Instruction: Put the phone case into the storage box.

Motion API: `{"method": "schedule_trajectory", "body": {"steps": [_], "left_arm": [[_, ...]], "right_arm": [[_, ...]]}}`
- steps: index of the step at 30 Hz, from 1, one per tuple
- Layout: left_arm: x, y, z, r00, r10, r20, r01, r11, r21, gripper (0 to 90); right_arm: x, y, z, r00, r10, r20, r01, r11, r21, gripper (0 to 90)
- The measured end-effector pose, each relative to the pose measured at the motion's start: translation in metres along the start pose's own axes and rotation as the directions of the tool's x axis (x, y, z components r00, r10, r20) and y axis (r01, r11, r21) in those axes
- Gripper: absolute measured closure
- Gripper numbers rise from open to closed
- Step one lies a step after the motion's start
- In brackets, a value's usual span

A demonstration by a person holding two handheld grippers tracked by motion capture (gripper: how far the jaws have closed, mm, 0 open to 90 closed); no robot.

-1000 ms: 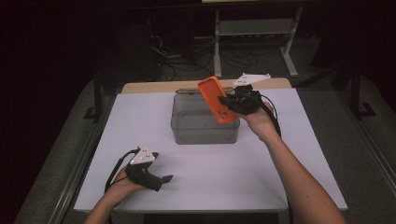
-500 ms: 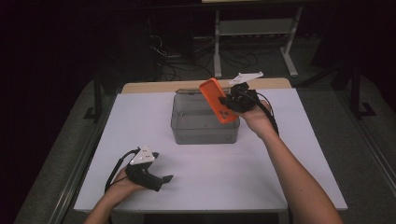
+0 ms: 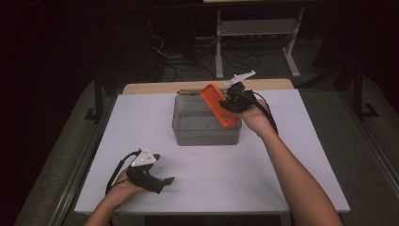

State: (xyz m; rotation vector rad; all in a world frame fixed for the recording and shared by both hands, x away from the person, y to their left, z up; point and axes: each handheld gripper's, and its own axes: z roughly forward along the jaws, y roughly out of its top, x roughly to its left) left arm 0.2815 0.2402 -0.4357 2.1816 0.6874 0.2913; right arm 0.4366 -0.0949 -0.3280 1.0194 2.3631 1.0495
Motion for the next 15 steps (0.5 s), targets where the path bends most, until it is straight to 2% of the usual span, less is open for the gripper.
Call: {"method": "schedule_trajectory", "body": {"steps": [6,15], "left_arm": [[0.000,0.000,0.000,1.0000,0.001,0.001,-0.001,1.0000,0.000,0.0],[0.000,0.000,0.000,1.0000,-0.001,0.000,0.001,1.0000,-0.001,0.0]], "right_arm": [[0.000,0.005,0.007,1.0000,0.003,-0.003,-0.003,0.998,0.058,78.8],[0.001,0.011,0.021,1.0000,0.000,0.009,-0.001,0.990,0.142,78.8]]}}
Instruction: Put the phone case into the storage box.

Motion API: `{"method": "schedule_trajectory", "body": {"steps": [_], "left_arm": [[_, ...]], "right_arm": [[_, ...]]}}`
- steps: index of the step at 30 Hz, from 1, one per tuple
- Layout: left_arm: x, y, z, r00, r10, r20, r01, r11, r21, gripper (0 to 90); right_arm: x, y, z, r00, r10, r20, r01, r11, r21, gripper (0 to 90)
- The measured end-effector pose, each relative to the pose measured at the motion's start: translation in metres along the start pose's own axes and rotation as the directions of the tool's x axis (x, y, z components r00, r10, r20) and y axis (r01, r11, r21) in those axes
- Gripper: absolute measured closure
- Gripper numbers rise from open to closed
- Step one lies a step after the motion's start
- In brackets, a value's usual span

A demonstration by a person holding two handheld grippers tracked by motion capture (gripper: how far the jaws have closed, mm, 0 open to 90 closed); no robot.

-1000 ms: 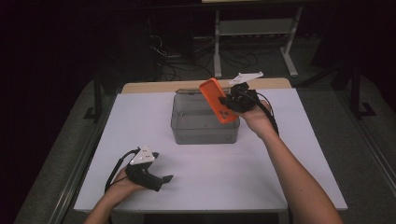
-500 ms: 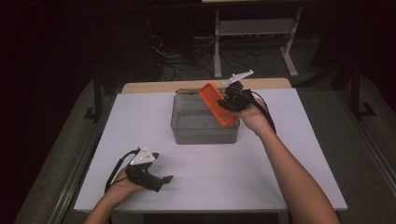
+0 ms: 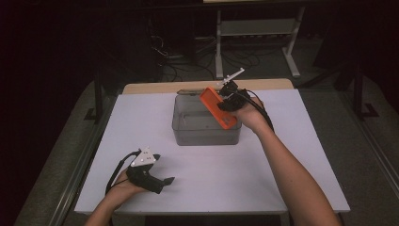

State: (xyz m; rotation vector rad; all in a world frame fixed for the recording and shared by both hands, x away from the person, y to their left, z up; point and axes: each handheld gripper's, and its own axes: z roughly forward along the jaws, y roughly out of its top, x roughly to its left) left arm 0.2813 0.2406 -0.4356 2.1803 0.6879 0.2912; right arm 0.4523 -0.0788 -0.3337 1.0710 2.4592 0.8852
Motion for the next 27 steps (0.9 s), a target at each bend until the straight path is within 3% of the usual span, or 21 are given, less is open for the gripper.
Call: {"method": "schedule_trajectory", "body": {"steps": [14,27], "left_arm": [[-0.001,0.000,0.001,1.0000,0.002,-0.001,-0.002,1.0000,-0.001,0.0],[-0.001,0.000,0.002,0.9999,0.016,-0.003,-0.016,0.9999,0.006,0.0]], "right_arm": [[-0.003,0.006,0.015,0.9999,0.013,0.009,-0.014,0.992,0.124,78.8],[-0.003,0.010,0.028,0.9993,0.037,0.005,-0.038,0.971,0.235,78.7]]}}
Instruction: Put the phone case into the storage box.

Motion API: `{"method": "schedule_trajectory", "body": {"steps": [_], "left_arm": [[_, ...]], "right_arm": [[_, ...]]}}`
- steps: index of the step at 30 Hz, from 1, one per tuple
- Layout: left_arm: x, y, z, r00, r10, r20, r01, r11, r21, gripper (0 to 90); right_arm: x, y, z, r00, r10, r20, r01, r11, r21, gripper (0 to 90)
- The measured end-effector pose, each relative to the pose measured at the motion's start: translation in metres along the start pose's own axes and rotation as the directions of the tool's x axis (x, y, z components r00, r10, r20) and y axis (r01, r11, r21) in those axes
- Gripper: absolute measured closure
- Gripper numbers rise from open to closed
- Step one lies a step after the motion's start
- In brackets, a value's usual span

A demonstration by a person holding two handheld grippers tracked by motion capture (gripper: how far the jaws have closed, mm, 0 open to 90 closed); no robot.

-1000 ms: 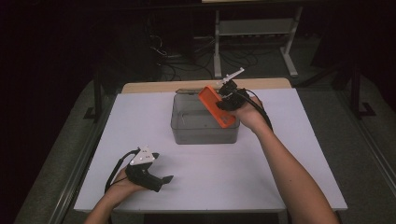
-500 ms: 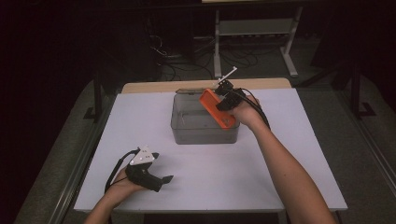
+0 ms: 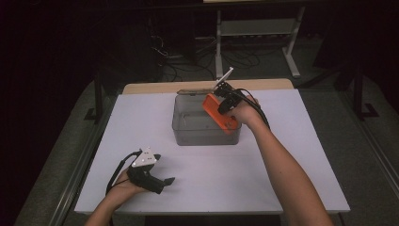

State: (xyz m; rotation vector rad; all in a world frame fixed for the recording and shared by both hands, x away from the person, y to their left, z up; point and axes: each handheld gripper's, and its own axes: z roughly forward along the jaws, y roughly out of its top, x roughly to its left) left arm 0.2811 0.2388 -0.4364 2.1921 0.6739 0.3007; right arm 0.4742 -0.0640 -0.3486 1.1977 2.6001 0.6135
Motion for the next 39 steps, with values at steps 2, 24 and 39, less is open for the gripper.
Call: {"method": "schedule_trajectory", "body": {"steps": [2,24,39], "left_arm": [[0.000,0.000,0.000,1.0000,0.000,0.000,0.000,1.0000,0.000,0.0],[0.004,0.002,0.008,0.9992,0.033,0.025,-0.033,0.9994,-0.008,0.0],[0.004,0.002,0.007,0.9992,0.034,0.020,-0.033,0.9993,-0.015,0.0]], "right_arm": [[0.001,0.001,0.002,1.0000,0.005,0.002,-0.005,1.000,0.013,78.7],[0.005,0.011,0.011,0.9968,0.043,0.068,-0.049,0.994,0.098,78.7],[0.001,0.012,0.012,0.9892,0.129,0.069,-0.137,0.982,0.130,78.6]]}}
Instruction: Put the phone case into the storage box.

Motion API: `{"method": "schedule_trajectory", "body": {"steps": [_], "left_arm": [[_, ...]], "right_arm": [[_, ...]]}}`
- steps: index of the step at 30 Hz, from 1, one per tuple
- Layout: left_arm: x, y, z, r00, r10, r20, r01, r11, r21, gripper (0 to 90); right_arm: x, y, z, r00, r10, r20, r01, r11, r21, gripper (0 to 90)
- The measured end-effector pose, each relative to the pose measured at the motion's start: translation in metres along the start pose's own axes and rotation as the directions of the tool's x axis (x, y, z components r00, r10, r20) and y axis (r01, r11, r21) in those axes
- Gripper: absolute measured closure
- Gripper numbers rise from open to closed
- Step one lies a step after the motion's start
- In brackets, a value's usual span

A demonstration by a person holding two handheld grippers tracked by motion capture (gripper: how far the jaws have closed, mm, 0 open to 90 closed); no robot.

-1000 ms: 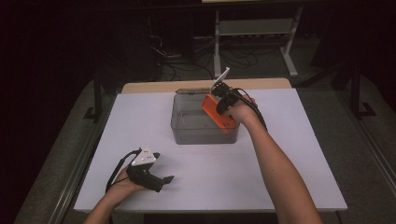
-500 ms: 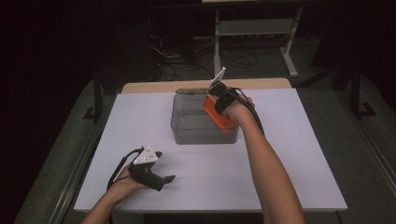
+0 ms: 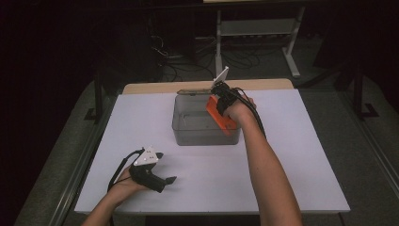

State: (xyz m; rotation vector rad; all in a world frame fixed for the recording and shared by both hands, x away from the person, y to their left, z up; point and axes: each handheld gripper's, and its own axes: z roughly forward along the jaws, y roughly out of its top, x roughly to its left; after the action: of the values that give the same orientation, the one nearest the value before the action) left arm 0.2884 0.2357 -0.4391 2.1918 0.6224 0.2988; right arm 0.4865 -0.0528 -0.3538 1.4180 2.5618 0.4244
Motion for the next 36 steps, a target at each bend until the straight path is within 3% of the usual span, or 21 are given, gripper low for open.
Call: {"method": "schedule_trajectory", "body": {"steps": [9,17,23,30,36], "left_arm": [[-0.001,0.000,0.000,1.0000,0.001,0.007,-0.001,1.0000,0.000,0.0],[-0.001,0.000,0.000,1.0000,0.002,0.010,-0.002,1.0000,0.003,0.0],[-0.002,0.000,0.000,0.9999,0.005,0.011,-0.005,1.0000,0.007,0.0],[-0.003,0.000,0.000,0.9999,0.009,0.014,-0.009,0.9999,0.011,0.0],[-0.003,0.000,0.000,0.9998,0.008,0.016,-0.008,0.9999,0.010,0.0]], "right_arm": [[-0.004,-0.002,0.002,0.9975,0.069,-0.013,-0.069,0.997,0.026,78.6],[-0.005,-0.002,0.007,0.9896,0.143,-0.020,-0.142,0.989,0.052,78.6],[-0.006,-0.004,0.010,0.9850,0.171,-0.019,-0.170,0.983,0.065,78.6],[-0.009,-0.006,0.011,0.9723,0.233,-0.022,-0.230,0.970,0.081,78.7],[-0.012,-0.007,0.011,0.9670,0.254,-0.016,-0.252,0.964,0.086,78.6]]}}
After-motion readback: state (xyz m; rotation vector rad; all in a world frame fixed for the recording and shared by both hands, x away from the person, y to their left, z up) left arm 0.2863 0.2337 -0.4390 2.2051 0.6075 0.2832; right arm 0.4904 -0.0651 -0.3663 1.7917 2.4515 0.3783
